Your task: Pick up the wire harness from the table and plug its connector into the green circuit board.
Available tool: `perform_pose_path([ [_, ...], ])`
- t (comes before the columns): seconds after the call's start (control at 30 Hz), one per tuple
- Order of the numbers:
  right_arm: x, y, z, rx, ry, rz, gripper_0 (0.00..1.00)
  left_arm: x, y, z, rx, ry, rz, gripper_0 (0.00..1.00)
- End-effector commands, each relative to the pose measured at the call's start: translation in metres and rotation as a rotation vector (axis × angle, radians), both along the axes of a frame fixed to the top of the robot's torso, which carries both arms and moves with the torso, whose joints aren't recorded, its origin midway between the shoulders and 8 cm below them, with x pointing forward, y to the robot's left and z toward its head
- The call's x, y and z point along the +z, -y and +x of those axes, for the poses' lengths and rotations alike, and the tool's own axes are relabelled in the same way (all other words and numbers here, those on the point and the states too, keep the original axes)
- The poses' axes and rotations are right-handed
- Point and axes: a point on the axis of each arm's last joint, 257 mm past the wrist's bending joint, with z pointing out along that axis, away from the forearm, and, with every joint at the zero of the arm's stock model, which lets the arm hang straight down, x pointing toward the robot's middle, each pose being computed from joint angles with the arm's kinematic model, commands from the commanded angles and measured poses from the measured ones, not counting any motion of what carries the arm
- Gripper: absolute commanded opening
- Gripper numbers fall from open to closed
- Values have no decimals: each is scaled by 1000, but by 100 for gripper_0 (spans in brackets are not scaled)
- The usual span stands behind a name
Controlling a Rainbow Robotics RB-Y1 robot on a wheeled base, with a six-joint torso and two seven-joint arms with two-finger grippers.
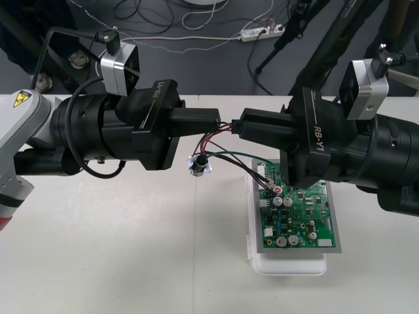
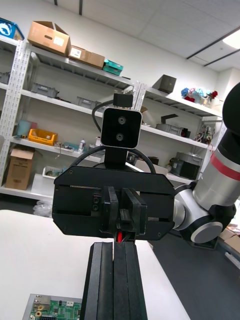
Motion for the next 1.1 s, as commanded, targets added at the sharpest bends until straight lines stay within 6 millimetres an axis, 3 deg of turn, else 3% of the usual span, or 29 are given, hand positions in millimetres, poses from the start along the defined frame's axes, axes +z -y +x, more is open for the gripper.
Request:
perform_pose_path([
  [0.03, 11, -10, -13, 20, 79, 12, 0, 19, 13, -9, -10, 75, -48, 0],
  [1.1, 13, -9, -13, 21, 74, 17, 0, 24, 14, -8, -8, 76, -59, 0],
])
